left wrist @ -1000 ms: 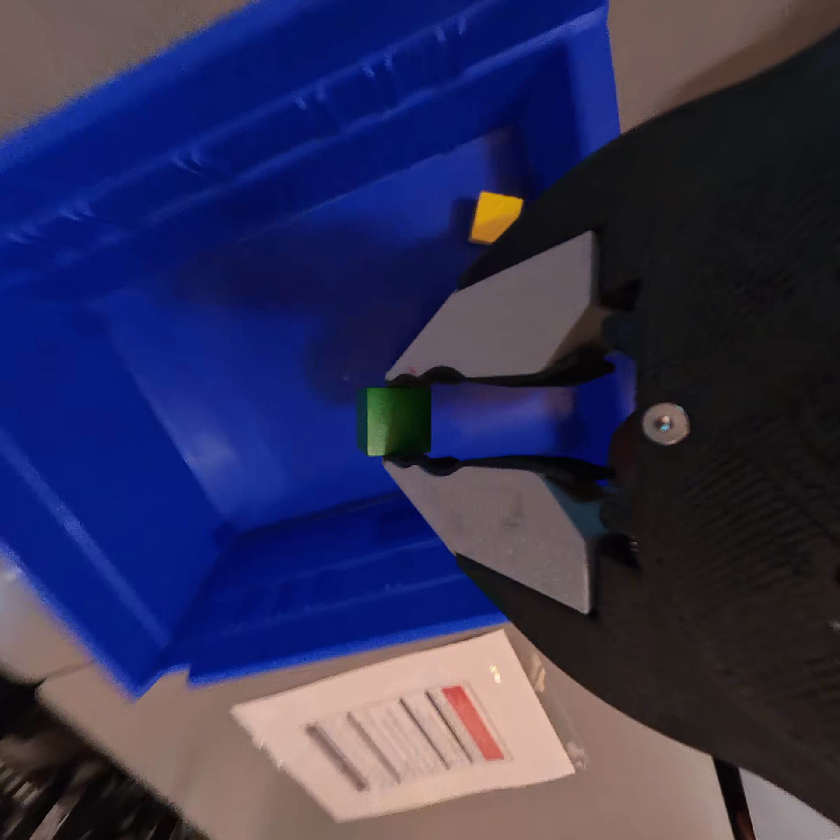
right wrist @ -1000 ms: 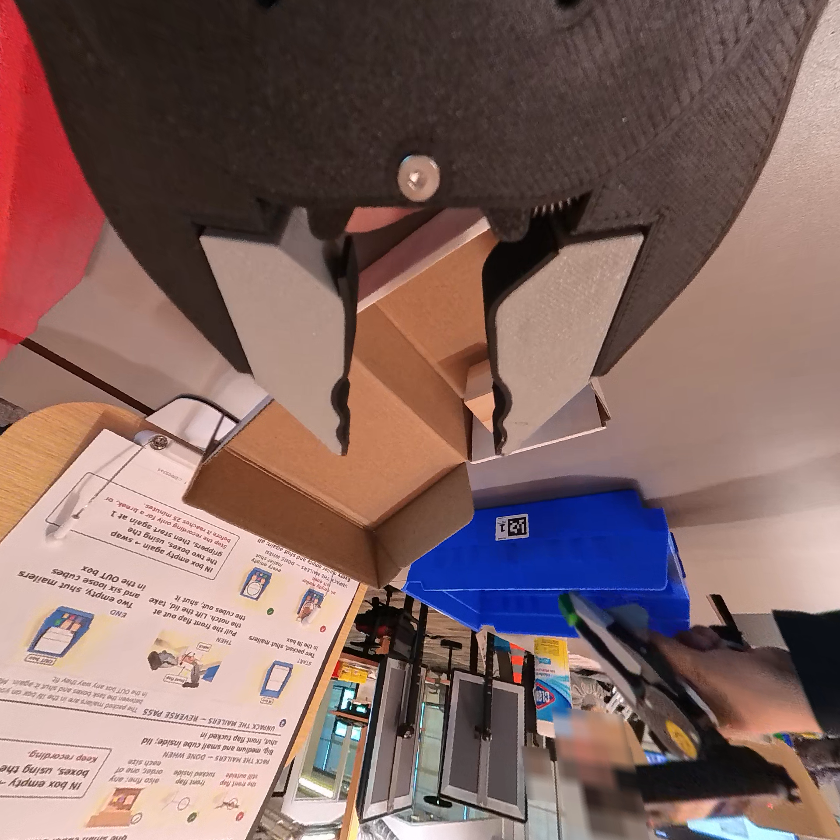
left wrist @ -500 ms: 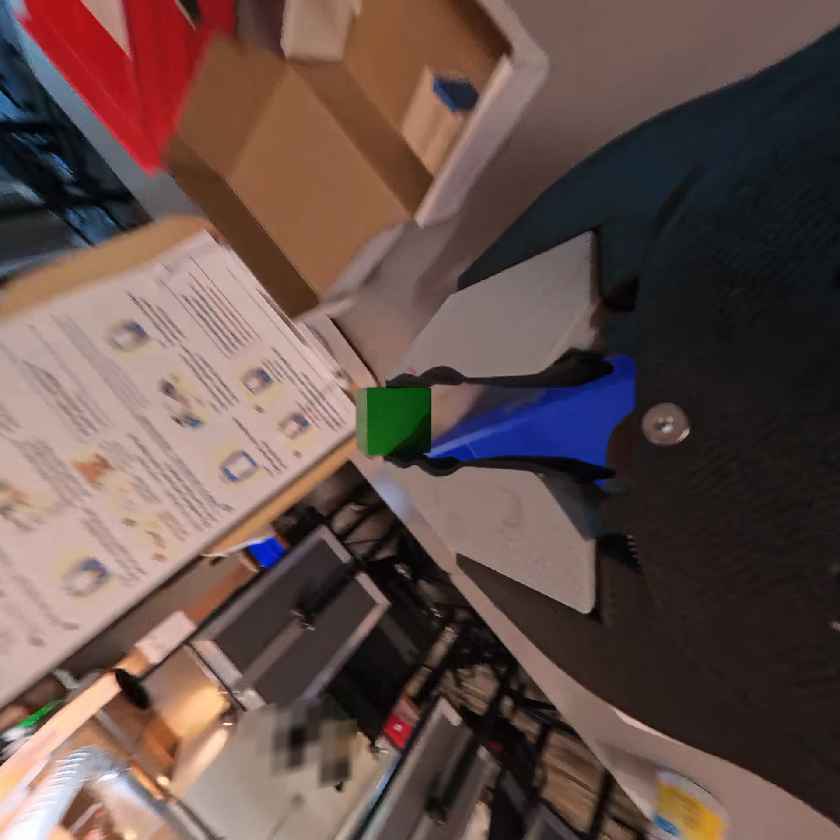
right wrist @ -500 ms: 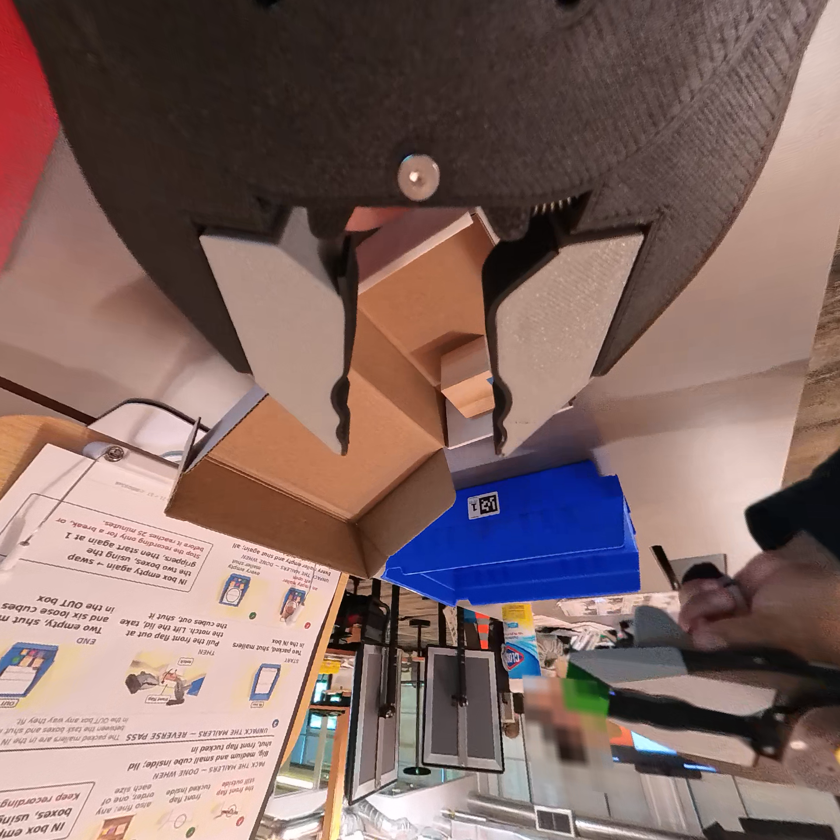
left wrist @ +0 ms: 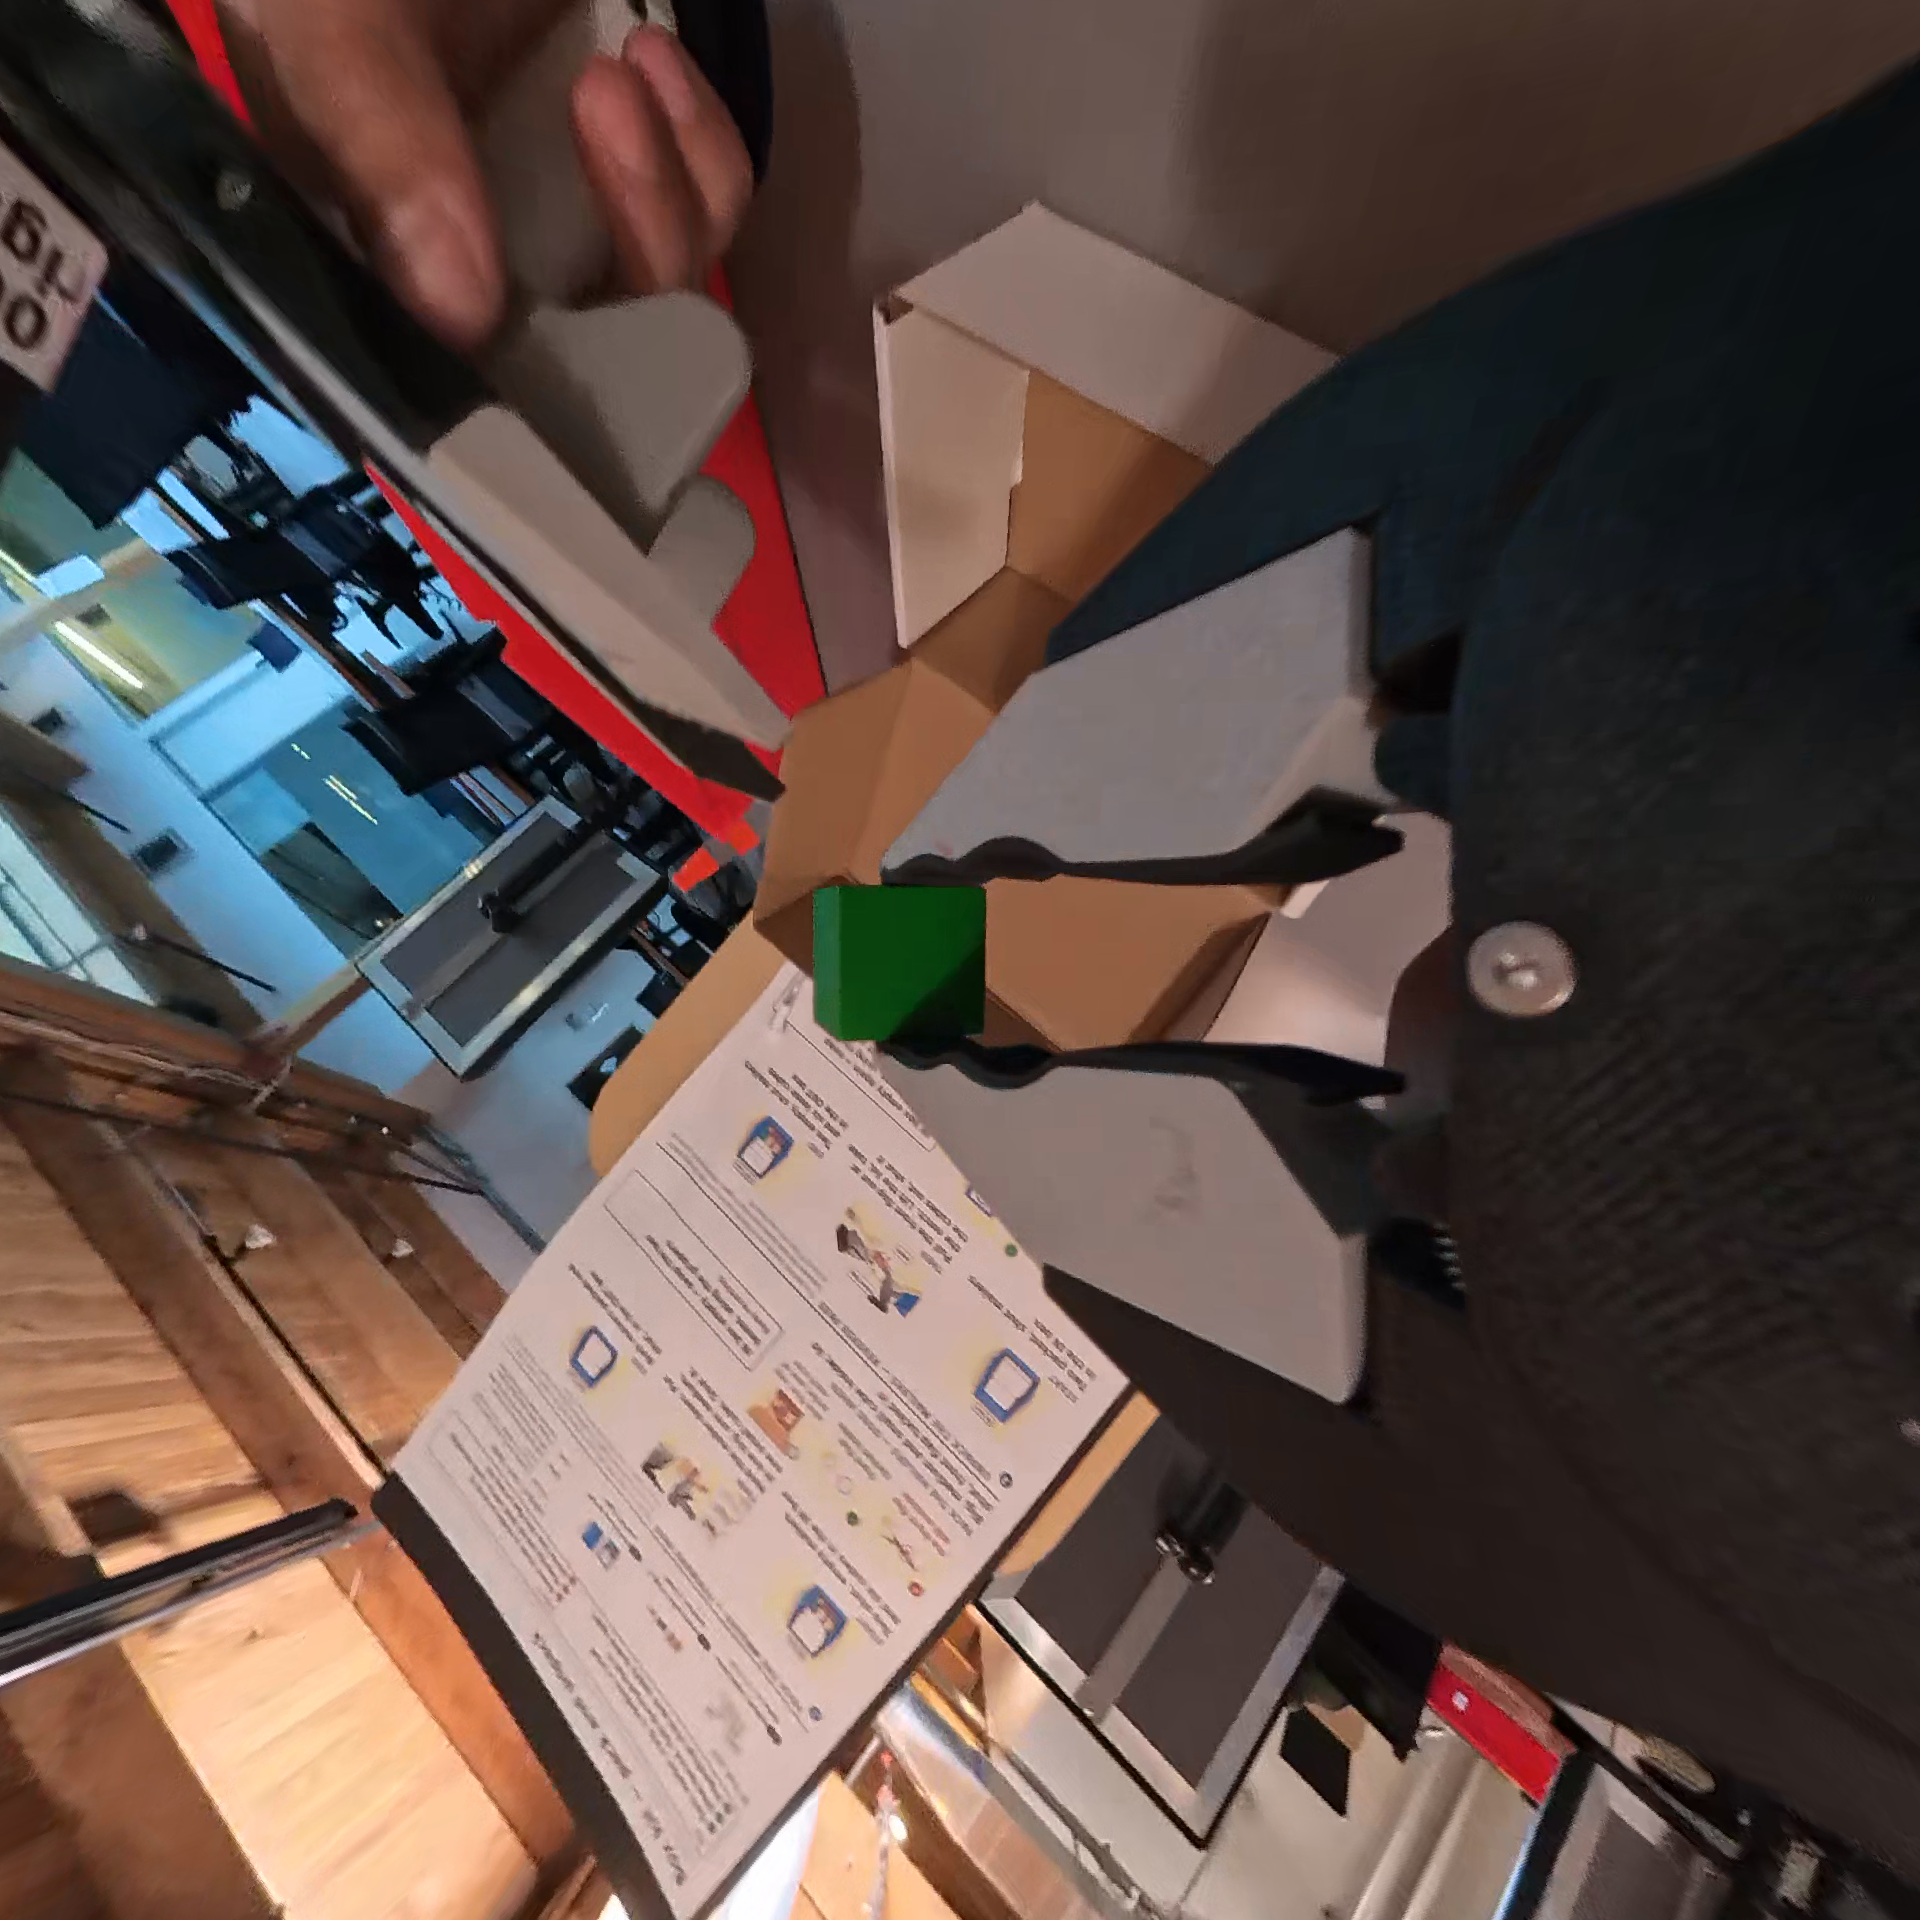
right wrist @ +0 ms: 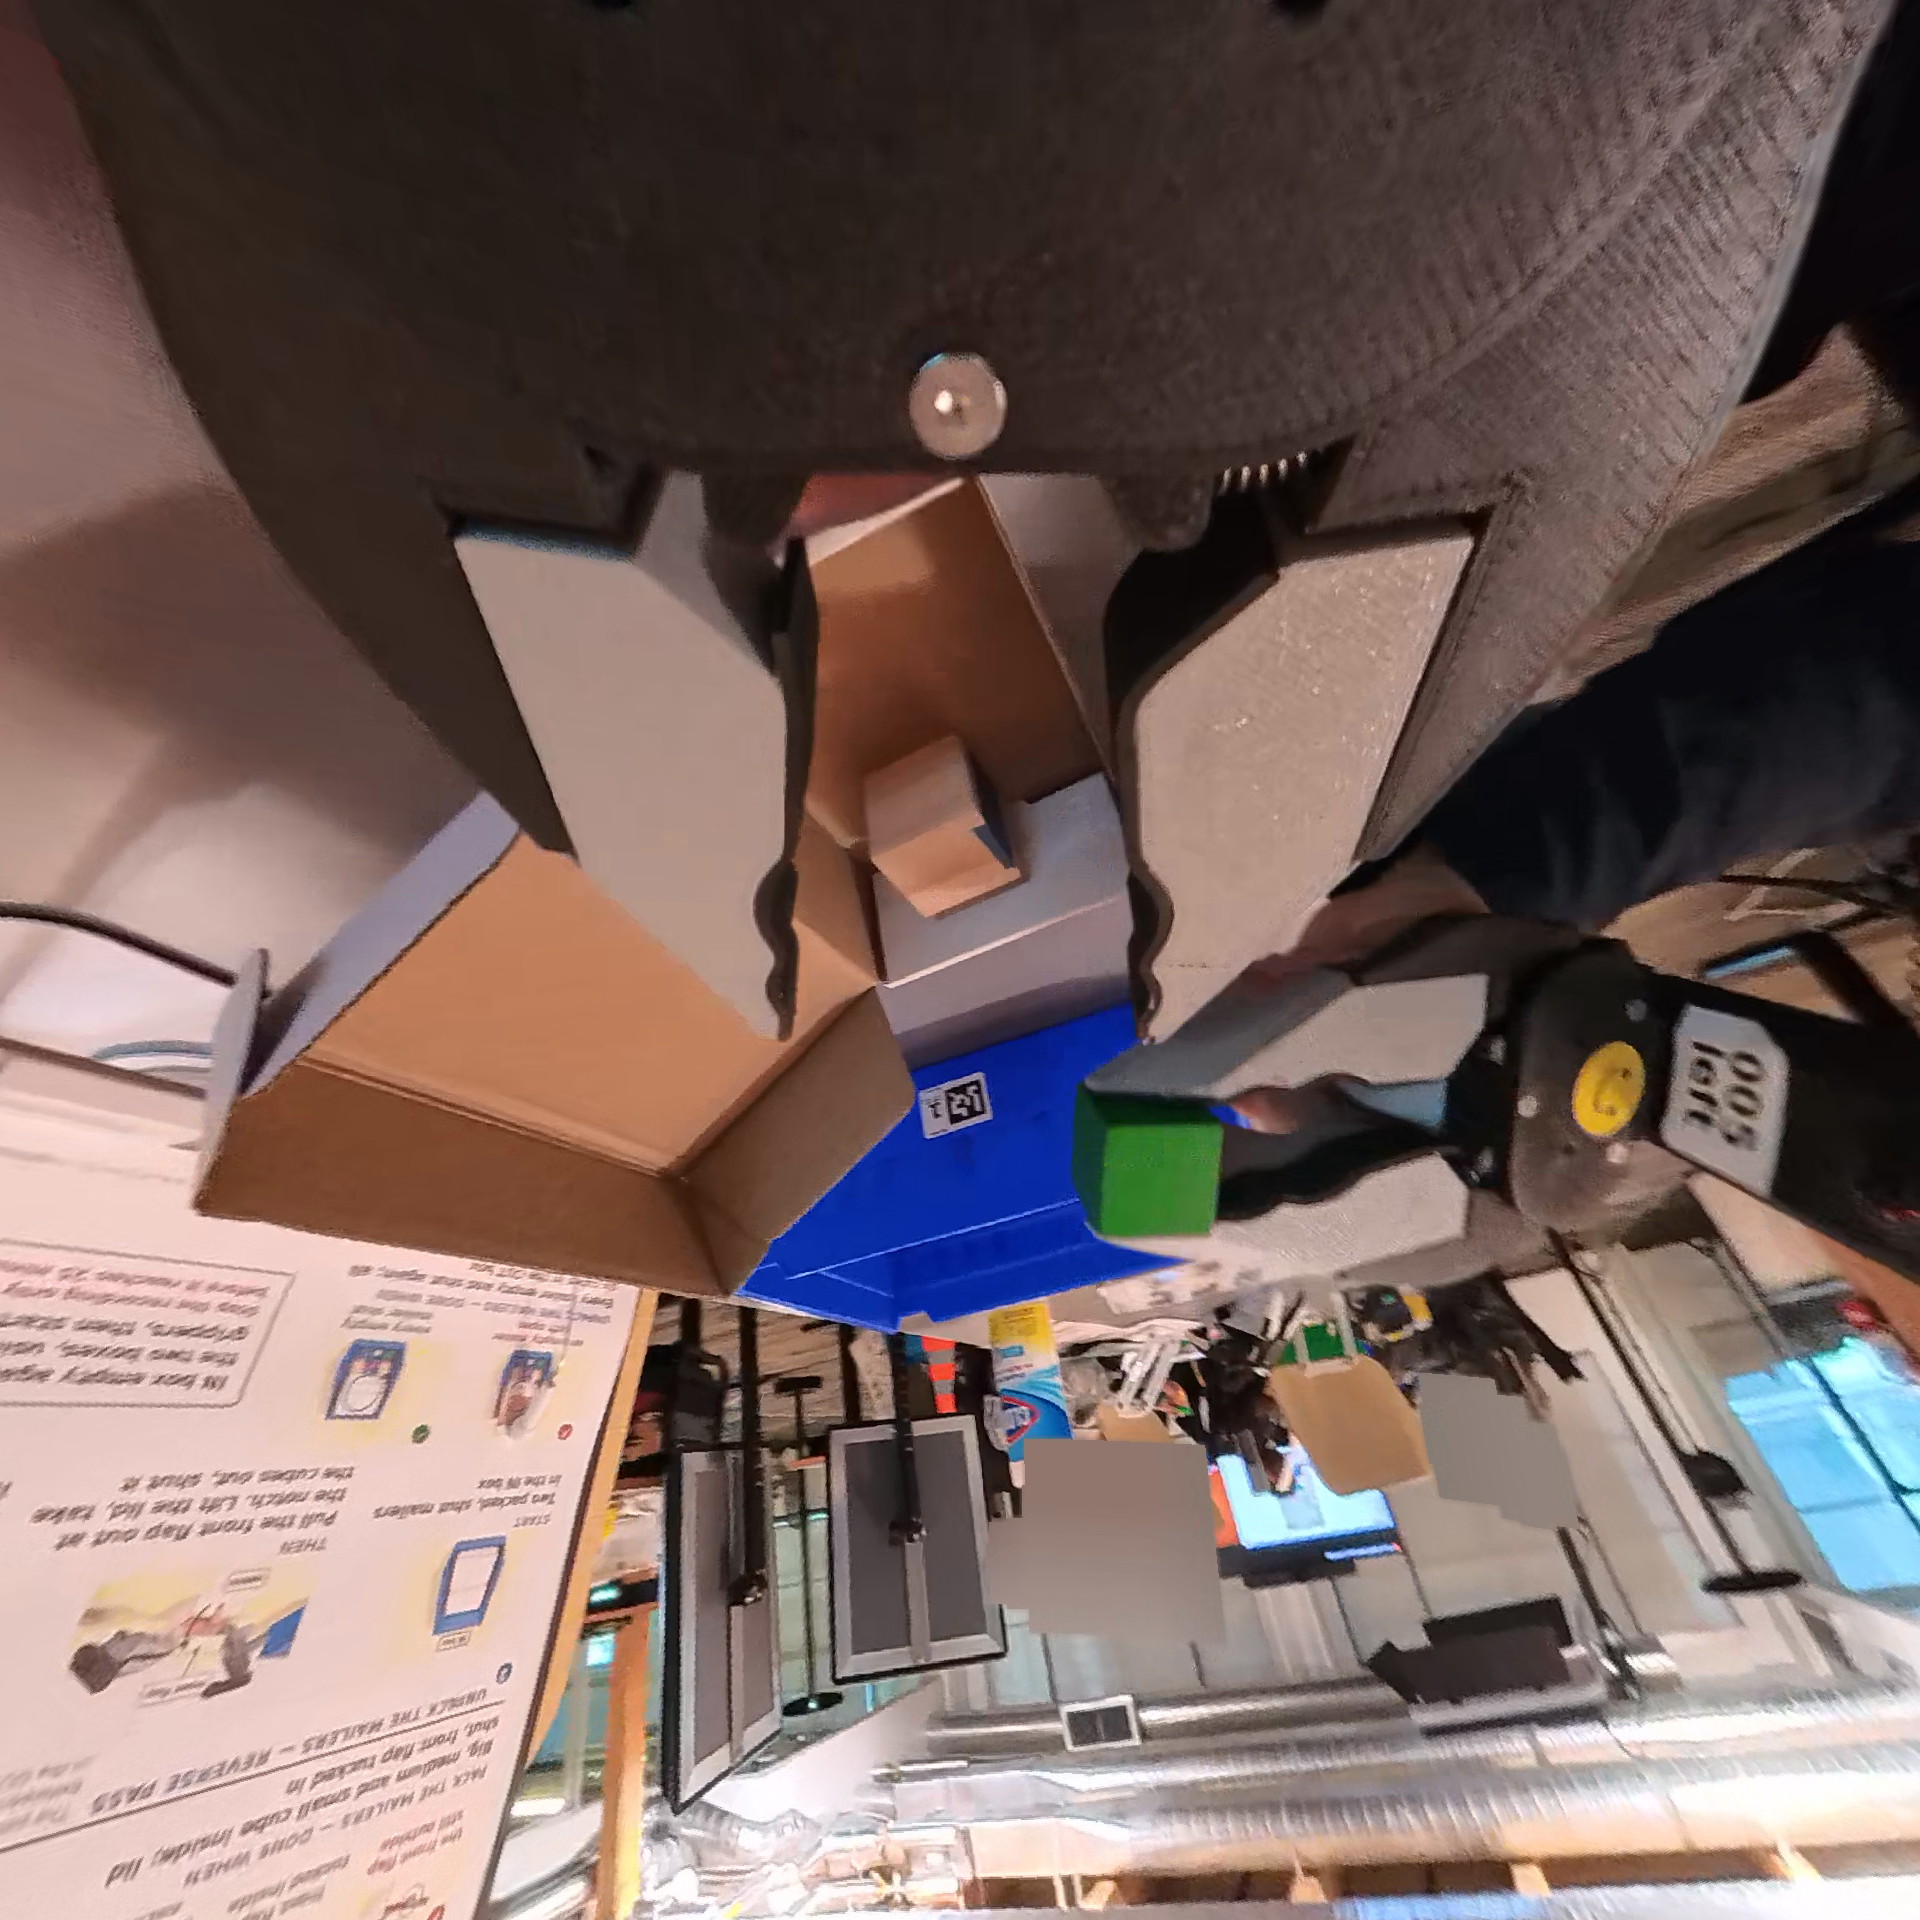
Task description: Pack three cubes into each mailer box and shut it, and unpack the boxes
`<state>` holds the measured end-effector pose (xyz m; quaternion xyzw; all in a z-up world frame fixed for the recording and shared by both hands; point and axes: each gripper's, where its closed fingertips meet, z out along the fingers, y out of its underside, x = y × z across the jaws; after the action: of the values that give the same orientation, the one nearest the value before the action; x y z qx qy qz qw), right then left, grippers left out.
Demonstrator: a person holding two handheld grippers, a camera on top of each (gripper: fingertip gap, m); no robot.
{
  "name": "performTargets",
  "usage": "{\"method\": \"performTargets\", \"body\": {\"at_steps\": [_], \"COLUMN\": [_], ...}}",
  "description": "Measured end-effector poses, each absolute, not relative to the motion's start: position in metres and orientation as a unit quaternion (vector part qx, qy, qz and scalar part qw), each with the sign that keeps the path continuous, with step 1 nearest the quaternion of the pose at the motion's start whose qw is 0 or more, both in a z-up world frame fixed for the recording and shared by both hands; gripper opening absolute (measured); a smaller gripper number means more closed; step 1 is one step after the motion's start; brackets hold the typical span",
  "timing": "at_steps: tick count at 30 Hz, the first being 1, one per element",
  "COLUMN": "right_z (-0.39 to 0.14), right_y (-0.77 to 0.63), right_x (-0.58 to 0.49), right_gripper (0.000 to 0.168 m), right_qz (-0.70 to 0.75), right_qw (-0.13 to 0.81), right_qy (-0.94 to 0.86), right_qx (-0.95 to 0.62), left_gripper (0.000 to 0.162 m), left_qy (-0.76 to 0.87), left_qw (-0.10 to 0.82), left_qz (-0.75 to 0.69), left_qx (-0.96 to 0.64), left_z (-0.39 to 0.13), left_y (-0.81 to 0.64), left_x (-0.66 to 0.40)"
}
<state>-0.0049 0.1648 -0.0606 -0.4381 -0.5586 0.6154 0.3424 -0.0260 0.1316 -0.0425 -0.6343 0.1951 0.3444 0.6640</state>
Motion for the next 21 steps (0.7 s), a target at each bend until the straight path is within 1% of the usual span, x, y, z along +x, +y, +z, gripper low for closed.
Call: {"method": "performTargets", "body": {"at_steps": [1,3,8,15,18,21], "right_z": [-0.060,-0.059,-0.056,-0.064,-0.067,-0.068], "right_y": [0.162,0.156,0.139,0.122,0.115,0.112], "right_x": [-0.004,-0.003,-0.001,0.000,0.001,0.002], "right_gripper": [0.062,0.063,0.063,0.061,0.055,0.041], "right_qz": [0.624,0.637,0.655,0.648,0.644,0.639], "right_qw": [0.332,0.312,0.284,0.266,0.259,0.267], "right_qy": [-0.557,-0.557,-0.567,-0.593,-0.605,-0.612], "right_qx": [-0.436,-0.431,-0.412,-0.398,-0.390,-0.383], "left_gripper": [0.026,0.026,0.026,0.026,0.026,0.025], "left_qy": [0.200,0.211,0.253,0.283,0.295,0.309], "left_qw": [0.662,0.653,0.614,0.612,0.603,0.598], "left_qz": [0.342,0.343,0.406,0.406,0.409,0.413], "left_qx": [-0.636,-0.642,-0.629,-0.616,-0.619,-0.613], "left_z": [-0.045,-0.053,-0.066,-0.070,-0.076,-0.079], "left_y": [0.133,0.135,0.133,0.137,0.139,0.141], "left_x": [-0.024,-0.022,-0.020,0.000,0.003,0.012]}}
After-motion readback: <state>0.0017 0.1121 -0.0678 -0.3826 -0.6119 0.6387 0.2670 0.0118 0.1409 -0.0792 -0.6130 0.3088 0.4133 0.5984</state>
